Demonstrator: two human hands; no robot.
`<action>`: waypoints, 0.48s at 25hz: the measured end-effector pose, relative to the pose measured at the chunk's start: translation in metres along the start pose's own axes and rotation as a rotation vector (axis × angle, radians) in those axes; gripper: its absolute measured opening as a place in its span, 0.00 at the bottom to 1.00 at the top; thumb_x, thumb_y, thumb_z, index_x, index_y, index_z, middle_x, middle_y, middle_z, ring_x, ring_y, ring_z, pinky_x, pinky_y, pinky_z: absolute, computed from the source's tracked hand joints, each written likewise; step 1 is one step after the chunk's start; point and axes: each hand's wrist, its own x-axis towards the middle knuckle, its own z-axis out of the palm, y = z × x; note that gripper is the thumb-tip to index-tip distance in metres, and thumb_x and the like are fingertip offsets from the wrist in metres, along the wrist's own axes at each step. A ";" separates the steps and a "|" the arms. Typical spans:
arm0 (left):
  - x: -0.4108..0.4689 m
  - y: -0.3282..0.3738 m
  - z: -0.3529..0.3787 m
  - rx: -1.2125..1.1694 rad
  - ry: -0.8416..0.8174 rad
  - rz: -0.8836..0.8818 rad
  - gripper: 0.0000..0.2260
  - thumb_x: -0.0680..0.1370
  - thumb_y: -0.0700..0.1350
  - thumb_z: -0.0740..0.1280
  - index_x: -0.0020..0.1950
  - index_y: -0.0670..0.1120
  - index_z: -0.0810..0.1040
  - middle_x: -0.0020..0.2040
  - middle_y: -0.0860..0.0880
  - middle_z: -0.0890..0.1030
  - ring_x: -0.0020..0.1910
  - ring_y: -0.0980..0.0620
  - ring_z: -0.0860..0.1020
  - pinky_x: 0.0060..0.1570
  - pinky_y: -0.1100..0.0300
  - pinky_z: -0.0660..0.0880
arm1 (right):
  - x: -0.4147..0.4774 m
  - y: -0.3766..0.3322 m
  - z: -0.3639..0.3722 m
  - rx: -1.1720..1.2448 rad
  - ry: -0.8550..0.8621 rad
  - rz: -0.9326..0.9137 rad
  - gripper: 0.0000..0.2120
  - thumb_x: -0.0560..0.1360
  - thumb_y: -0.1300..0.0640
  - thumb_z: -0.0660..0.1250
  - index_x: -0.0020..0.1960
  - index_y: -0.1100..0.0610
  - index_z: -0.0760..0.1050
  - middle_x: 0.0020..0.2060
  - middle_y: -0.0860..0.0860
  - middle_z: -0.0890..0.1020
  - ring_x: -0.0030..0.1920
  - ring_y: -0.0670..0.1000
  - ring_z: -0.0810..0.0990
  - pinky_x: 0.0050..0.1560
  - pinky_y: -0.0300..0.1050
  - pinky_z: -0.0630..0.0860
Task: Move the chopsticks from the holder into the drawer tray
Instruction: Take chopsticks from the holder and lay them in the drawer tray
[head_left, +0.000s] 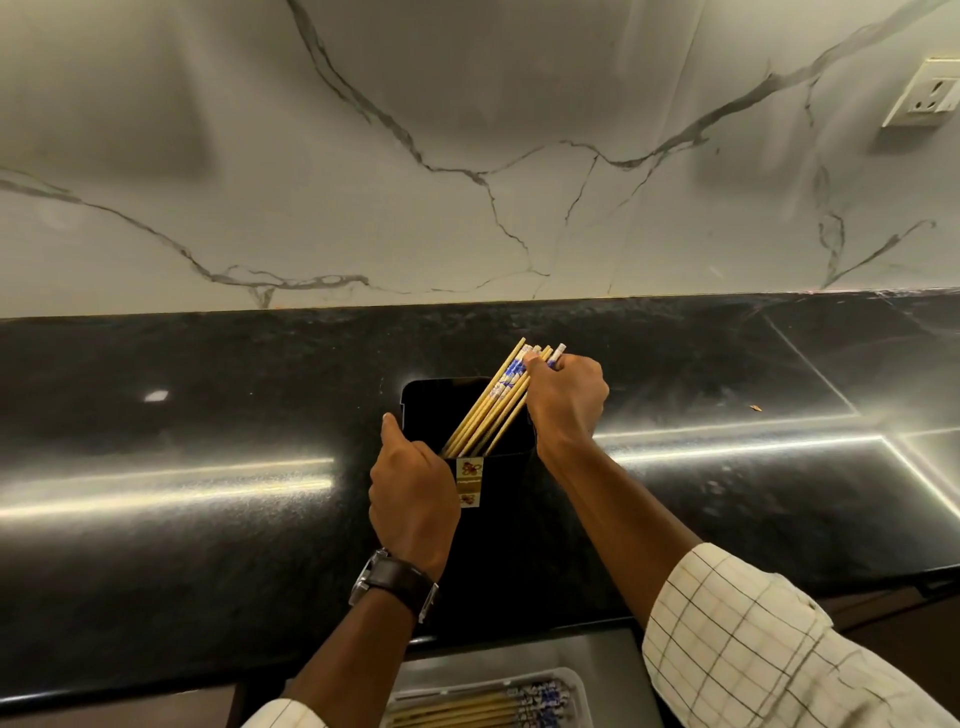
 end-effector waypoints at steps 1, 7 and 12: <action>0.000 0.000 0.000 -0.001 0.005 -0.001 0.24 0.86 0.43 0.52 0.83 0.41 0.59 0.55 0.42 0.82 0.46 0.48 0.78 0.41 0.55 0.75 | 0.000 -0.001 -0.002 0.003 0.015 0.022 0.14 0.79 0.48 0.71 0.40 0.56 0.81 0.38 0.50 0.86 0.38 0.49 0.87 0.44 0.53 0.86; 0.003 -0.003 0.002 -0.019 0.008 -0.001 0.24 0.86 0.44 0.51 0.83 0.42 0.59 0.57 0.38 0.83 0.47 0.45 0.80 0.45 0.51 0.76 | -0.009 -0.012 -0.022 0.131 0.096 -0.011 0.15 0.78 0.50 0.72 0.35 0.54 0.78 0.35 0.50 0.85 0.34 0.47 0.86 0.39 0.50 0.86; 0.000 -0.006 0.004 -0.040 0.020 -0.024 0.24 0.86 0.45 0.51 0.83 0.43 0.60 0.62 0.37 0.82 0.55 0.42 0.80 0.51 0.50 0.75 | -0.015 -0.042 -0.057 0.321 0.188 -0.192 0.09 0.79 0.54 0.71 0.41 0.55 0.81 0.35 0.49 0.87 0.34 0.45 0.88 0.40 0.52 0.87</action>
